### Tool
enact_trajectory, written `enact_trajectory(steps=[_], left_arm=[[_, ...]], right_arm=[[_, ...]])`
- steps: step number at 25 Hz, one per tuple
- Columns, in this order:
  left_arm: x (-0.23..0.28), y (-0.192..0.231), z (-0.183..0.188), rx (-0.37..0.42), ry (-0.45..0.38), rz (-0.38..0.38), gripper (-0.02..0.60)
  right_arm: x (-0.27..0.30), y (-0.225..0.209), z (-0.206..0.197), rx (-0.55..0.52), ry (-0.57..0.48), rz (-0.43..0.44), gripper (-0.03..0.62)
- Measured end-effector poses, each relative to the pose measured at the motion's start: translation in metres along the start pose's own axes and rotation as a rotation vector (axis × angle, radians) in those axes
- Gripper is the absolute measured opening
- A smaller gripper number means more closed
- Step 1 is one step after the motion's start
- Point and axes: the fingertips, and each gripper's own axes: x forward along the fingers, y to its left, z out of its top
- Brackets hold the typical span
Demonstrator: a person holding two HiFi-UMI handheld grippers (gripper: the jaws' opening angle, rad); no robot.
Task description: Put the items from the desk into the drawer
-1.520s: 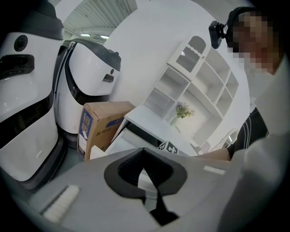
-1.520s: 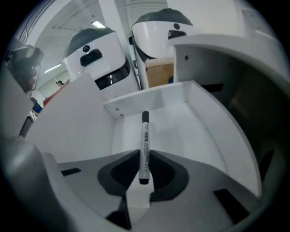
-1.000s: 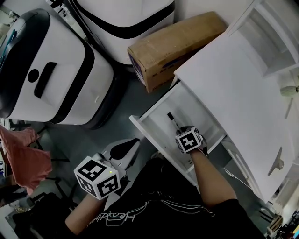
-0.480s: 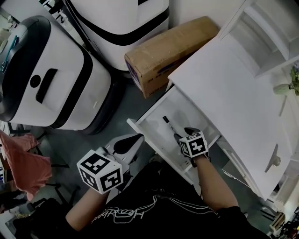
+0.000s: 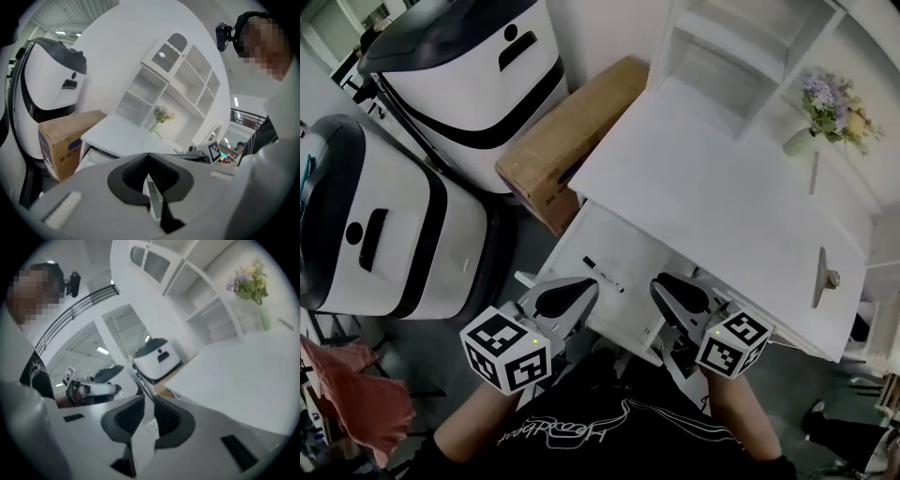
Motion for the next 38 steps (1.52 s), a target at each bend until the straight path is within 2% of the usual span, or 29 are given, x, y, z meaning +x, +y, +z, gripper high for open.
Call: enact_trajectory(steps=[2,5,8,14,20,30,38], left_arm=[[0.014,-0.022,0.008,0.033,0.008,-0.051,0.009],[0.034,-0.057,0.018,0.075,0.010,-0.122,0.009],[0.056,-0.093,0.027,0.122,0.009,-0.189,0.009],[0.093,-0.171,0.033,0.195,0.019,-0.326,0.009],[0.129,-0.238,0.035,0.272,0.038,-0.410,0.009],[0.203,-0.324,0.025,0.303,0.073,-0.492,0.009],[0.264,-0.352,0.009,0.297,0.123,-0.465,0.009]], right_arm=[[-0.024,0.010,0.020,-0.026,-0.083,-0.003,0.060],[-0.057,0.020,0.037,-0.122,-0.135,-0.031,0.018],[-0.095,0.021,0.055,-0.185,-0.191,-0.077,0.009],[-0.185,0.014,0.080,-0.188,-0.296,-0.176,0.009],[-0.257,0.000,0.096,-0.217,-0.342,-0.266,0.009],[-0.368,-0.063,0.104,-0.198,-0.386,-0.410,0.009],[-0.437,-0.155,0.084,-0.120,-0.346,-0.543,0.011]])
